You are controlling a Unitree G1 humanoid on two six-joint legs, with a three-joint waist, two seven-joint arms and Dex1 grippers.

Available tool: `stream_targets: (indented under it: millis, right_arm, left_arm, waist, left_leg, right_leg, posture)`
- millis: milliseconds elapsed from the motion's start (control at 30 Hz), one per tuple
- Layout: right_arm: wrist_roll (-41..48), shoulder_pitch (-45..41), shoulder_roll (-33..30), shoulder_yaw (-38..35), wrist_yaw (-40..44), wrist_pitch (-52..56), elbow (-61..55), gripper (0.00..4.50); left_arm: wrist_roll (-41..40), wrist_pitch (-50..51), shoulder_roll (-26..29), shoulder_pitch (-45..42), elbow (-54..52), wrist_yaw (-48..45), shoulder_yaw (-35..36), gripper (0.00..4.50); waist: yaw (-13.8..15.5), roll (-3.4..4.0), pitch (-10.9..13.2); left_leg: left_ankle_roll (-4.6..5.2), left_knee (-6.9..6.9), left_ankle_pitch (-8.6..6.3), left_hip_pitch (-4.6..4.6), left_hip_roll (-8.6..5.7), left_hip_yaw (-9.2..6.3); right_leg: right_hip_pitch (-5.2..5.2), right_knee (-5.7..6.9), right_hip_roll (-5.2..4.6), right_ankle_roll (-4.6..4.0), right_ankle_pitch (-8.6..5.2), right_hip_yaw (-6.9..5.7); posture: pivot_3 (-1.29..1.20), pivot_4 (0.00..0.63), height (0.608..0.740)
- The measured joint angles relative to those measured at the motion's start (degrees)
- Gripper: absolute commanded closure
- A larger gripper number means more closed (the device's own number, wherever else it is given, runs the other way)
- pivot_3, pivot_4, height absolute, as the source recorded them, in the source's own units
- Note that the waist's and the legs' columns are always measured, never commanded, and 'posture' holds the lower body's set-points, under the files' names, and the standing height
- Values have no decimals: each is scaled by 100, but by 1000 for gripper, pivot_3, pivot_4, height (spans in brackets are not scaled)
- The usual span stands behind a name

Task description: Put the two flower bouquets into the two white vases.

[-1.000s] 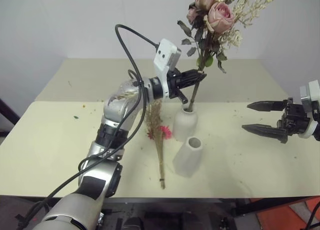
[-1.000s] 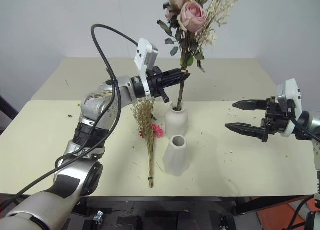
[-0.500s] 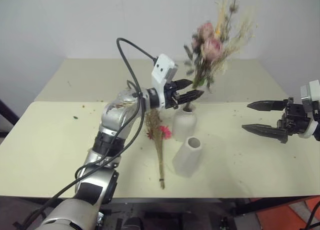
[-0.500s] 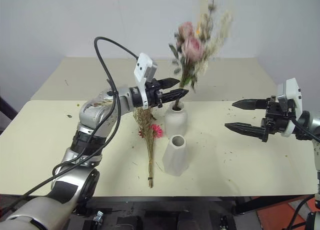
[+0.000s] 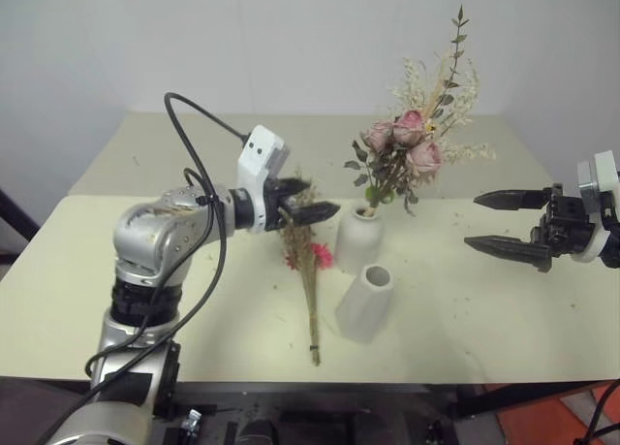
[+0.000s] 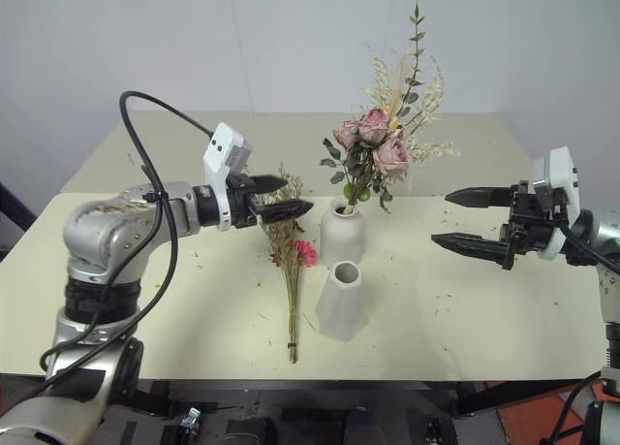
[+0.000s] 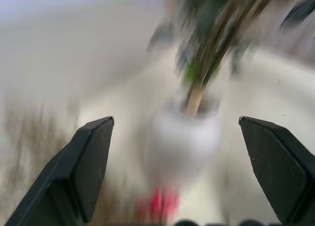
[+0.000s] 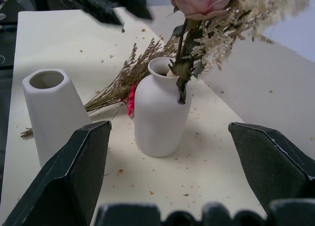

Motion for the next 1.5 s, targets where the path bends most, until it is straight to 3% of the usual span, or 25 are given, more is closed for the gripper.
stream_targets:
  millis: [167, 333, 533, 800, 1133, 1267, 1500]
  right_arm:
    - [-27, -236, 86, 224, 137, -112, 134, 0]
    - [-106, -399, 145, 353, 213, -206, 290, 0]
    - [-109, -440, 215, 359, 222, -235, 308, 0]
    - [-109, -277, 240, 345, 106, -235, 148, 0]
    - [-94, -125, 242, 331, -2, -230, -34, 0]
    - [-90, -65, 242, 331, -9, -228, -85, 0]
    - [-83, -50, 242, 324, -26, -226, -108, 0]
  left_arm:
    - [-762, 1246, 170, -501, 624, 672, -299, 56]
    - [-2237, 1310, 727, -983, 1920, 1808, -1323, 56]
    - [-3858, 1311, 879, -1172, 2682, 3061, -2173, 56]
    - [-5268, 1311, 332, -1259, 3304, 4562, -2378, 56]
    - [-5909, 1313, -291, -1084, 3796, 6049, -2174, 56]
    - [-5937, 1315, -369, -1030, 3819, 6353, -2062, 906]
    - [-5906, 1314, -440, -790, 3812, 6759, -1712, 3154]
  waist:
    - [-5, 0, 0]
    - [-40, 0, 0]
    - [-4, 0, 0]
    - [18, 0, 0]
    - [2, 0, 0]
    - [20, 0, 0]
    - [21, 1, -1]
  left_leg:
    - [0, -2, 0, 3, 0, 0]
    - [0, -3, 0, 5, 1, 0]
    - [-1, -3, 0, 3, 0, -1]
    - [-1, -2, 0, -1, -2, -2]
    - [-2, -2, 1, 1, -4, -2]
    - [-3, -1, 1, 2, -7, -2]
    - [-4, -1, 2, 4, -8, -2]
  right_leg:
    - [-3, 4, 0, 1, 0, 0]
    - [-4, 8, -1, -1, 0, 2]
    - [-5, 10, -2, -2, 1, 1]
    - [-6, 7, -3, -9, 5, 1]
    - [-5, 8, -2, -14, 8, 3]
    - [-3, 7, -4, -14, 8, 3]
    - [-1, 7, -4, -17, 10, 3]
  posture:
    - [0, 150, 740]
    - [0, 150, 740]
    - [0, 150, 740]
    - [0, 150, 740]
    - [0, 150, 740]
    - [0, 150, 740]
    - [0, 150, 740]
